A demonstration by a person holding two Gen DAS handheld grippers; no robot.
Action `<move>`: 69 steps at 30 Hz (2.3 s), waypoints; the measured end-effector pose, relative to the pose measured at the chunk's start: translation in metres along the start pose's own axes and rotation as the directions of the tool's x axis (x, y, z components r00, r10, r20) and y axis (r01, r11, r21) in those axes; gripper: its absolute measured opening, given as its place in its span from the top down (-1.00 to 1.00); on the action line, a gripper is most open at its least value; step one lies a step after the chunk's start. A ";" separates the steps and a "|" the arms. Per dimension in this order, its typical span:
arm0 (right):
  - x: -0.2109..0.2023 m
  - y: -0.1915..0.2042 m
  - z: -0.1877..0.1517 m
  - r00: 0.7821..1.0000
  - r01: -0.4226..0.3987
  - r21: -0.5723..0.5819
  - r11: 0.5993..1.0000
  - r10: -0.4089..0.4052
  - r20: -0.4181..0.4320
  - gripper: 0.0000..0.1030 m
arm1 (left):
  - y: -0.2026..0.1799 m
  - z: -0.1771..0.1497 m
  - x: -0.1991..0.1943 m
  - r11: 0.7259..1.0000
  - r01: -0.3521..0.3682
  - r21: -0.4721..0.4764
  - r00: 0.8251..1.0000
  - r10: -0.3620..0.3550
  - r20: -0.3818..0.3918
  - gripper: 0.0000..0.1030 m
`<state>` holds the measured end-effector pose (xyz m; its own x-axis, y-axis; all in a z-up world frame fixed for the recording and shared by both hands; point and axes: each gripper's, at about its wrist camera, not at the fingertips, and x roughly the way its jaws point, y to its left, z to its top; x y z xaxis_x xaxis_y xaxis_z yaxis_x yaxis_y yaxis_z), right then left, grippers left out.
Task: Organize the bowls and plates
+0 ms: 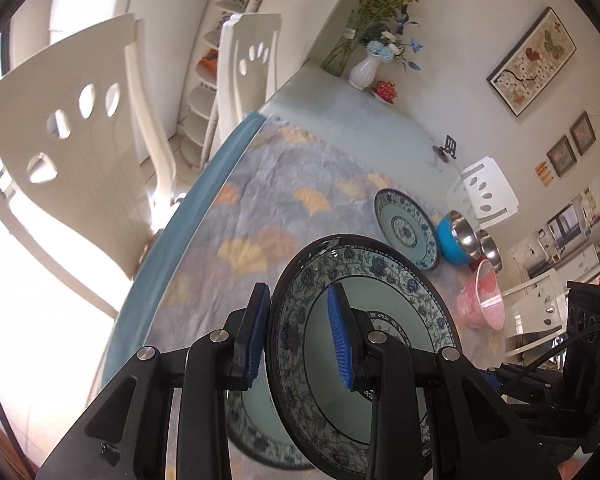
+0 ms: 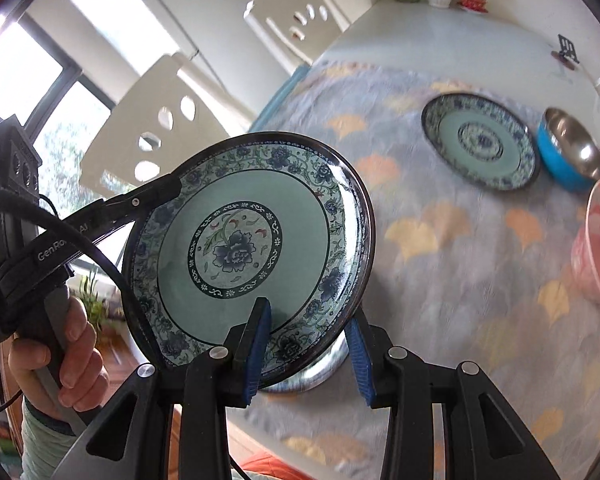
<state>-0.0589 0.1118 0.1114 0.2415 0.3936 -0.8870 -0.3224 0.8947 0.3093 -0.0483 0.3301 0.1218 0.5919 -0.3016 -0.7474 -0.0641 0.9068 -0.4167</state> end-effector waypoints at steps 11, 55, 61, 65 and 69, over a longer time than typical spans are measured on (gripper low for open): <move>0.042 0.004 -0.041 0.993 0.051 -0.069 0.996 -0.058 -0.100 0.27 | 0.028 -0.063 0.024 0.996 -0.052 -0.072 0.997 0.048 -0.061 0.48; -0.005 -0.043 -0.004 0.999 0.039 0.120 0.992 -0.040 0.007 -0.05 | -0.029 0.023 0.018 0.989 0.057 0.134 0.998 -0.055 -0.022 0.46; -0.016 -0.066 -0.001 0.995 0.078 0.221 0.972 -0.090 0.042 -0.05 | -0.097 0.059 0.049 0.944 0.176 0.280 0.984 -0.157 -0.089 0.46; -0.018 -0.087 0.007 0.994 0.081 0.299 0.951 -0.101 0.052 -0.05 | -0.132 0.074 0.071 0.902 0.228 0.367 0.972 -0.191 -0.135 0.40; -0.019 -0.102 0.020 0.987 0.108 0.352 0.930 -0.142 0.070 -0.05 | -0.152 0.091 0.103 0.877 0.278 0.393 0.956 -0.214 -0.198 0.33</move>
<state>-0.0125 0.0169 0.1034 0.3481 0.2768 -0.8957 0.0482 0.9489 0.3119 0.0953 0.1880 0.1551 0.4208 -0.5412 -0.7280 0.4240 0.8268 -0.3696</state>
